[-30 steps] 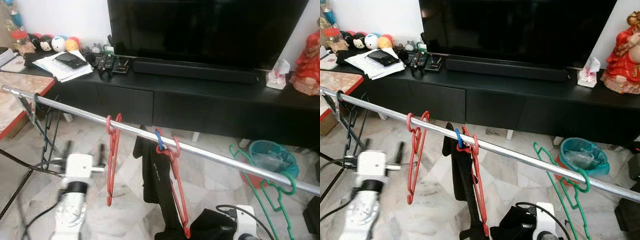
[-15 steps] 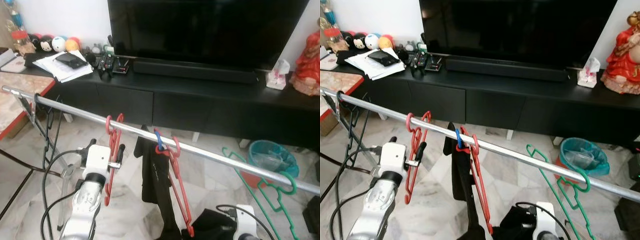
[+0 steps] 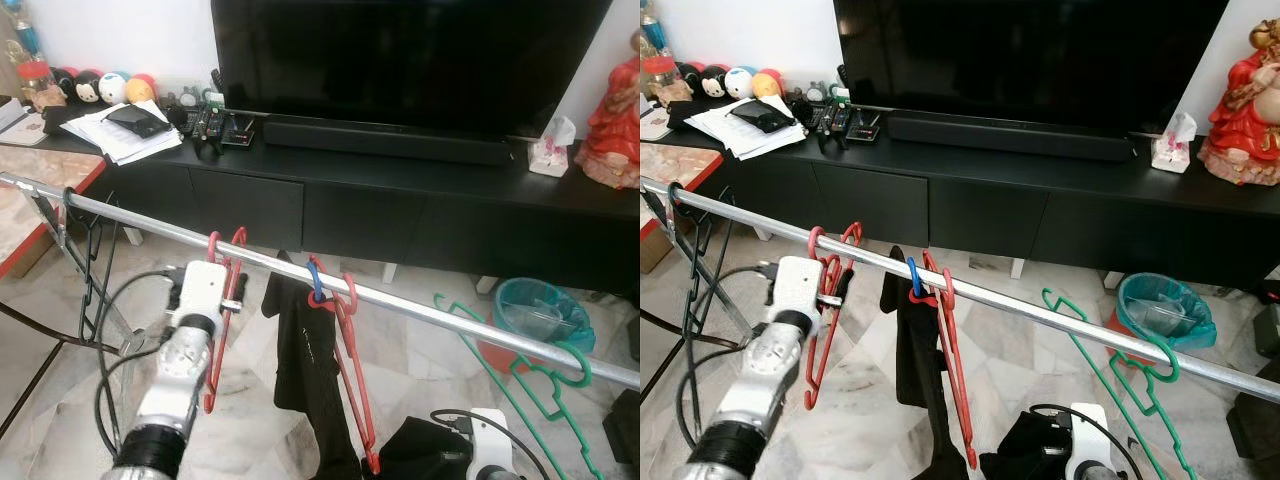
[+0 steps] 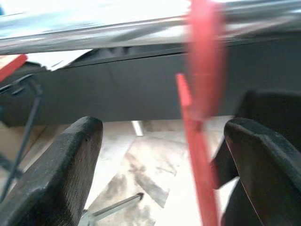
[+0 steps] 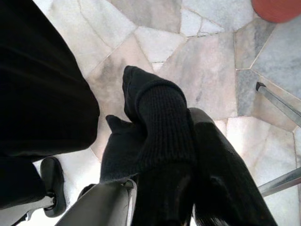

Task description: Hang hanger

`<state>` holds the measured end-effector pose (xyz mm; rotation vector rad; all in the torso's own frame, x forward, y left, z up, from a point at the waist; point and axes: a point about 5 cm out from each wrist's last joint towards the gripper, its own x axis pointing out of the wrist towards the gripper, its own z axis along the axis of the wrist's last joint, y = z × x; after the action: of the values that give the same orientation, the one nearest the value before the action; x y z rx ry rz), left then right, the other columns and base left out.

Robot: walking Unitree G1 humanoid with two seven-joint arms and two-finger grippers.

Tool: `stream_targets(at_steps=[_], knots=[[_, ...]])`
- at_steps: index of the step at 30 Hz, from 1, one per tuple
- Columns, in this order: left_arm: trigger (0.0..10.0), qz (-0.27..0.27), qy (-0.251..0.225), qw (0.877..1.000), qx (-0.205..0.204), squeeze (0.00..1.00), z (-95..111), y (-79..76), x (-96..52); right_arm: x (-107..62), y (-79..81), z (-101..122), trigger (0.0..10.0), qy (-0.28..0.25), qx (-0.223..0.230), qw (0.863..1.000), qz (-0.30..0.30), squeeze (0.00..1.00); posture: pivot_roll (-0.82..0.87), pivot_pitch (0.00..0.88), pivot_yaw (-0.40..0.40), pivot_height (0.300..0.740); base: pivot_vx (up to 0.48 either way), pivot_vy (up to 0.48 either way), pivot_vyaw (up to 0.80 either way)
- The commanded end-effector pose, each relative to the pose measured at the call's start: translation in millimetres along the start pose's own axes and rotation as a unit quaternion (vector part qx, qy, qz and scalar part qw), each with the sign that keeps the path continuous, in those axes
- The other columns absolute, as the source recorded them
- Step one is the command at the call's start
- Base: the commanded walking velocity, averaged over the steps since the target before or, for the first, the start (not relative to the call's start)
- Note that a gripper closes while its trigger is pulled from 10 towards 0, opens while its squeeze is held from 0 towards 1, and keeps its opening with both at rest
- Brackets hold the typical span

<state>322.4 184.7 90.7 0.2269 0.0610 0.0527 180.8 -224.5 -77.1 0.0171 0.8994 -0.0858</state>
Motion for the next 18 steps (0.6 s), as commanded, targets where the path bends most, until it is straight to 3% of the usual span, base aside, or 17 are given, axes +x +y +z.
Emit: stream_targets(at_steps=[1, 10, 12, 13, 14, 15, 18], knots=[[10.0, 0.004, 0.027, 1.000, -0.013, 0.00, -8, 2.0, 1.3, 0.8, -3.4, 7, 10.0, -0.008, -0.006, 1.000, -0.003, 0.00, 0.01, 0.000, -0.054, 0.740, 0.000, 0.000, 0.00], [9.6, -0.026, 0.047, 0.998, -0.032, 0.00, -16, -4.2, 6.7, 0.7, -3.5, 7, 10.0, -0.009, -0.006, 1.000, -0.003, 0.00, 0.01, 0.000, -0.054, 0.740, 0.000, 0.000, 0.00], [5.7, -0.026, 0.049, 0.998, -0.029, 0.00, -16, -4.1, 9.3, 0.7, -3.6, 7, 10.0, -0.010, -0.006, 1.000, -0.004, 0.00, 0.00, 0.000, -0.050, 0.740, 0.000, 0.000, 0.00], [2.9, -0.018, 0.047, 0.998, -0.033, 0.00, -15, -1.9, 10.6, 0.7, -3.8, 7, 10.0, -0.010, -0.006, 1.000, -0.004, 0.00, -0.01, 0.000, -0.050, 0.740, 0.000, 0.000, 0.00], [2.2, -0.012, 0.045, 0.998, -0.034, 0.00, -14, 0.2, 11.6, 0.6, -3.9, 7, 10.0, -0.010, -0.006, 1.000, -0.004, 0.00, -0.01, 0.000, -0.050, 0.740, 0.000, 0.000, 0.00], [0.8, -0.004, 0.041, 0.999, -0.032, 0.00, -12, 3.2, 12.8, 0.6, -4.1, 7, 10.0, -0.010, -0.007, 1.000, -0.004, 0.00, -0.01, 0.000, -0.050, 0.740, 0.000, 0.000, 0.00], [0.0, 0.001, 0.037, 0.999, -0.029, 0.00, -11, 6.0, 14.1, 0.6, -4.2, 7, 10.0, -0.009, -0.007, 1.000, -0.005, 0.00, 0.00, 0.000, -0.055, 0.740, 0.000, 0.000, 0.00]])
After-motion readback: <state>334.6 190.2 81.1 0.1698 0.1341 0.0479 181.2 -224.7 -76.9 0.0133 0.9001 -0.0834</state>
